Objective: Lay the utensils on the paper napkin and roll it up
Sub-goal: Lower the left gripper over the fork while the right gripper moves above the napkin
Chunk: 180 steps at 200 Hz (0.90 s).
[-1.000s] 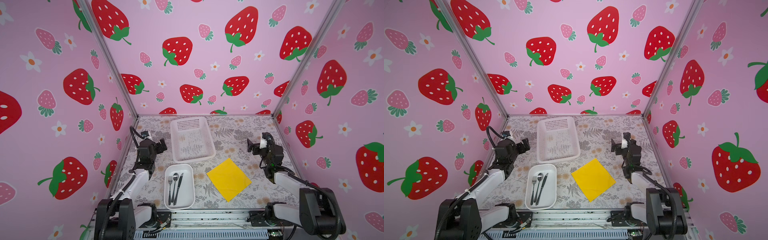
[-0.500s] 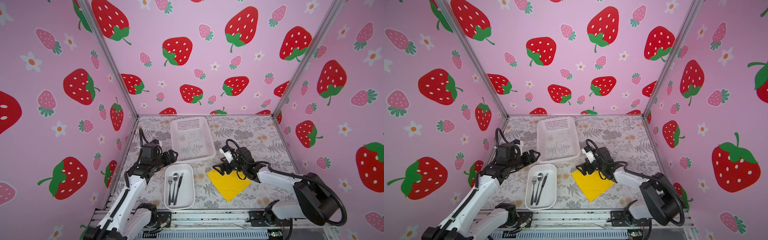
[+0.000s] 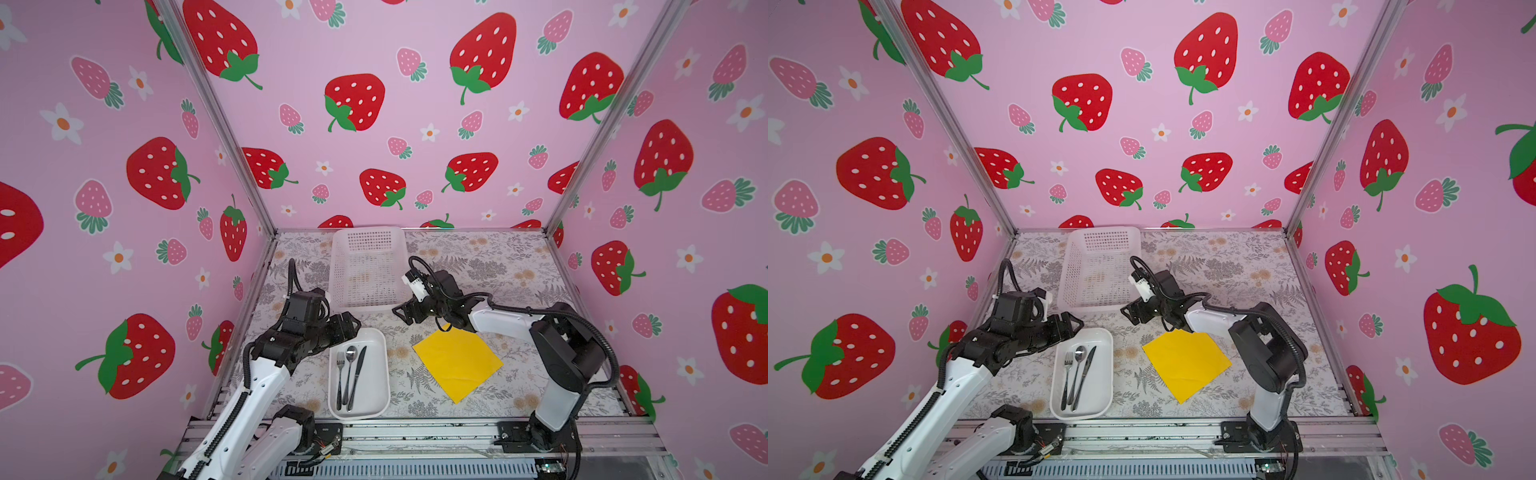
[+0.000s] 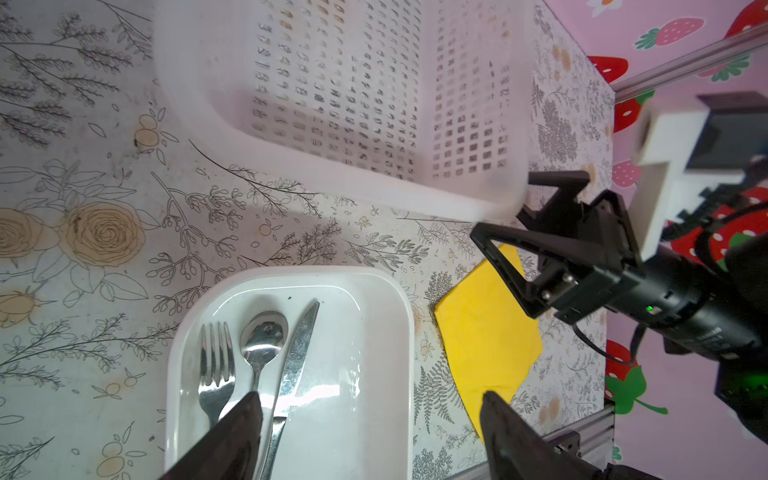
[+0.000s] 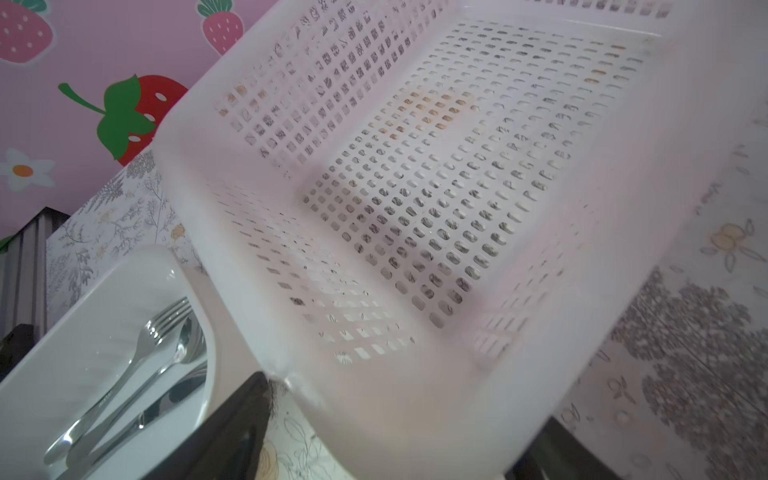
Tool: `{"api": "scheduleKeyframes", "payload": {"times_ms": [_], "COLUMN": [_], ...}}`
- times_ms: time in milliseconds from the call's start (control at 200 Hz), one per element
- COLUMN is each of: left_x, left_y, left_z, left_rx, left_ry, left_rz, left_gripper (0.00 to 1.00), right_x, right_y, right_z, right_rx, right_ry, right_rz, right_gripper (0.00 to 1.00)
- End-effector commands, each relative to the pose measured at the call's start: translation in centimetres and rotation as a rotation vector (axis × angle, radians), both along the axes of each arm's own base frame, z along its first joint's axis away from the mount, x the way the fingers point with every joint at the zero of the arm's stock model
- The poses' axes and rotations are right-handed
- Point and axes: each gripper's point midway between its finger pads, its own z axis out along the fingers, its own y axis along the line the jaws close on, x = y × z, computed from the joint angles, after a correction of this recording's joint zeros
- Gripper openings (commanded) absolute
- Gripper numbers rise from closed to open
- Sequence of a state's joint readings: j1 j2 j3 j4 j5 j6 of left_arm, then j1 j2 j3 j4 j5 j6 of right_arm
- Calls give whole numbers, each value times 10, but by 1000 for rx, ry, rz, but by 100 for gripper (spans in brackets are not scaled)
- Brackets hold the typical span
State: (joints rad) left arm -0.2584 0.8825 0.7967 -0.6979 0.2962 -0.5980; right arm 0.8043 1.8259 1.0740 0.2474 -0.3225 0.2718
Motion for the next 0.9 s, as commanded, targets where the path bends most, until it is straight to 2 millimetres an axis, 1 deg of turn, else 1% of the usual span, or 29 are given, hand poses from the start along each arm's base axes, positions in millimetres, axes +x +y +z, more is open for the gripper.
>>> {"api": "scheduleKeyframes", "payload": {"times_ms": [0,65,80,100,145,185,245,285,345,350,380,385,390,405,425,475,510,525,530,550,560,565,590,630,695,740,800,850,895], "left_x": [-11,-13,-14,-15,-16,-18,-22,-25,-26,-26,-26,-26,-27,-26,-25,-23,-23,-22,-21,-18,-17,-16,-15,-12,-7,-5,-1,3,6], "left_y": [-7,-12,-13,-15,-21,-26,-33,-40,-48,-49,-53,-53,-54,-56,-59,-68,-75,-77,-78,-78,-79,-80,-83,-87,-93,-95,-95,-96,-97], "left_z": [4,-2,-3,-4,-8,-11,-14,-17,-23,-24,-27,-28,-28,-30,-32,-38,-42,-44,-45,-47,-49,-49,-52,-57,-66,-73,-80,-84,-86], "left_rx": [18,30,33,35,40,49,74,89,119,122,141,144,146,157,171,194,203,207,212,234,241,242,254,271,296,319,351,369,385], "left_ry": [39,57,62,63,73,85,99,109,122,123,129,131,132,134,137,145,157,162,162,157,160,160,164,172,186,201,213,216,216], "left_rz": [-49,-70,-75,-86,-109,-131,-166,-192,-218,-219,-231,-232,-234,-236,-244,-261,-278,-283,-283,-276,-279,-279,-285,-293,-306,-315,-325,-327,-336], "left_gripper": [83,82,82,82,82,81,81,80,79,79,78,78,78,78,78,77,77,77,77,77,76,76,75,72,69,66,60,57,53], "right_x": [14,18,20,22,26,29,30,30,37,38,41,41,42,44,44,44,41,39,38,36,35,34,31,23,12,4,-7,-16,-21], "right_y": [26,42,47,49,56,56,50,41,16,11,-5,-5,-10,-18,-26,-52,-69,-72,-77,-85,-87,-92,-101,-117,-138,-149,-158,-165,-171], "right_z": [7,7,10,9,14,17,25,31,39,40,42,42,42,44,44,46,43,43,43,41,43,41,41,35,26,20,16,8,6], "right_rx": [54,81,91,89,99,100,96,86,67,65,61,61,60,61,59,67,67,69,71,73,76,77,84,90,94,95,99,91,92], "right_ry": [21,43,48,58,62,58,37,14,-15,-15,-15,-15,-14,-13,-11,7,29,31,35,42,42,47,54,73,111,141,154,171,180], "right_rz": [5,43,45,43,51,42,22,-4,-93,-116,-170,-170,-187,-212,-232,-308,-346,-350,-359,-375,-378,-387,-408,-439,-487,-511,-518,-533,-549], "right_gripper": [82,80,79,79,79,79,80,82,83,84,85,85,85,85,85,85,85,85,85,85,85,85,85,86,86,86,86,86,85]}}
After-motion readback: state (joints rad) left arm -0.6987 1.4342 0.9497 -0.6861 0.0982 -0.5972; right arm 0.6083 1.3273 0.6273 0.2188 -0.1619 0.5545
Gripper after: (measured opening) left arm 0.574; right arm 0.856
